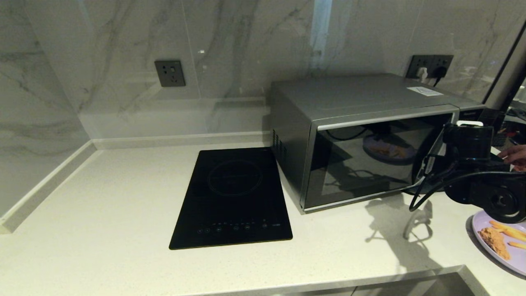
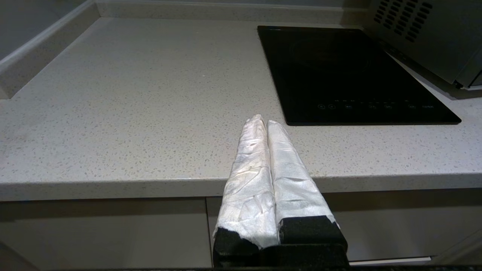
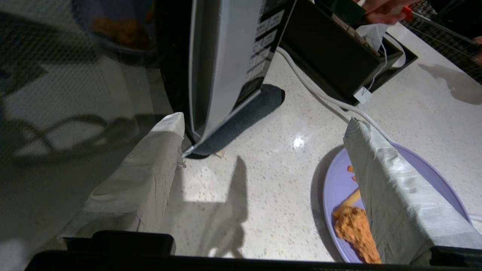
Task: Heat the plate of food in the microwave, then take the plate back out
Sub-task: Open the microwave oven
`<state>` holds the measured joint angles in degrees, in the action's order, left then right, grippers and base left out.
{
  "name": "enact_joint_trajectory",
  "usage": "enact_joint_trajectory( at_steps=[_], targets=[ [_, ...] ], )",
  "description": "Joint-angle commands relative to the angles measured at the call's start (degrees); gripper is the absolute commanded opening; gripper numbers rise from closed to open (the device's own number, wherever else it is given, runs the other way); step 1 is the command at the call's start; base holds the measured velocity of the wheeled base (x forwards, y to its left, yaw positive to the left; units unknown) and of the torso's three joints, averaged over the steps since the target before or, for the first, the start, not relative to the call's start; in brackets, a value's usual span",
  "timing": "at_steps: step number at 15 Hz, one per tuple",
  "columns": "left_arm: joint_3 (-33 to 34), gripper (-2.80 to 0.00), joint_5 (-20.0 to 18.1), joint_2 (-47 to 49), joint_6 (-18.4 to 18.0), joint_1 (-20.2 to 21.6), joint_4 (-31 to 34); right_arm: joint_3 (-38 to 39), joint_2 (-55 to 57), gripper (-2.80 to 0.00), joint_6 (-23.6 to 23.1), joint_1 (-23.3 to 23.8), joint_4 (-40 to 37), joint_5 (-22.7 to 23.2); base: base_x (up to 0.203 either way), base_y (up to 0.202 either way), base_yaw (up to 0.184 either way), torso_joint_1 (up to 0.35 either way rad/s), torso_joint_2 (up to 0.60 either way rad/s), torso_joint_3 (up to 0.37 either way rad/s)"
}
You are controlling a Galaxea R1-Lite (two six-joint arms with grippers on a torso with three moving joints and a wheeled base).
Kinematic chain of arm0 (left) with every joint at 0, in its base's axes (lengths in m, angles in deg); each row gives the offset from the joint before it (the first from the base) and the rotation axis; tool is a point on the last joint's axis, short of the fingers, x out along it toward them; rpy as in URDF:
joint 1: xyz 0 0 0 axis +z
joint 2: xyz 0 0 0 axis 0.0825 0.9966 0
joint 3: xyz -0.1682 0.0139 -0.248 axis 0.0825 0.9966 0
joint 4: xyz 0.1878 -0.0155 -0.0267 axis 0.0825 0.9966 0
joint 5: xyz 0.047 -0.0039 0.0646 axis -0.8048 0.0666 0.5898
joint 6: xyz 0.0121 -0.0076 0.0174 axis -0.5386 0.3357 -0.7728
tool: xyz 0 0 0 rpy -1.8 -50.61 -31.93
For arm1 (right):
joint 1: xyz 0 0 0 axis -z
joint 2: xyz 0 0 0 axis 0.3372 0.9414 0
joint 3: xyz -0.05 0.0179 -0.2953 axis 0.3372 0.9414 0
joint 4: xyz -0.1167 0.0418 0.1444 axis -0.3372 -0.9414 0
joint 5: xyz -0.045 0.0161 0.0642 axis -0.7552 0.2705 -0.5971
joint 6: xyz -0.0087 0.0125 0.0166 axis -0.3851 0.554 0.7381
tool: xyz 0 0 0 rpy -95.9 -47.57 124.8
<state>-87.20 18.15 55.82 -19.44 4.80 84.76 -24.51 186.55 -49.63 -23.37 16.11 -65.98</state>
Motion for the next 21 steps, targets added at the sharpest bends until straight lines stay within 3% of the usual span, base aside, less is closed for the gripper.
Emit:
enact_joint_trajectory(
  at_steps=[1,6,16,17,21],
  targets=[
    [0.00,-2.80,0.04,0.04,0.02,0.01,0.00,-2.85,2.68,0.00,-0.07,1.09,0.18,-0.23,0.000,0.000,0.000,0.000,0.00,0.000],
    [0.00,-2.80,0.04,0.04,0.10,0.01,0.00,-6.94,6.31,0.00,-0.48,4.15,0.18,-0.24,0.000,0.000,0.000,0.000,0.00,0.000],
    [0.00,-2.80,0.04,0.04,0.02,0.01,0.00,-10.80,10.15,0.00,-0.39,5.55,0.22,-0.24,0.000,0.000,0.000,0.000,0.00,0.000],
    [0.00,-2.80,0.04,0.04,0.02,0.01,0.00,-11.32,10.49,-2.80,-0.39,5.60,0.23,-0.24,0.000,0.000,0.000,0.000,0.00,0.000],
    [0.00,-2.80,0.04,0.04,0.02,0.01,0.00,-12.09,10.67,-2.80,-0.48,5.77,0.18,-0.24,0.000,0.000,0.000,0.000,0.00,0.000]
  ],
)
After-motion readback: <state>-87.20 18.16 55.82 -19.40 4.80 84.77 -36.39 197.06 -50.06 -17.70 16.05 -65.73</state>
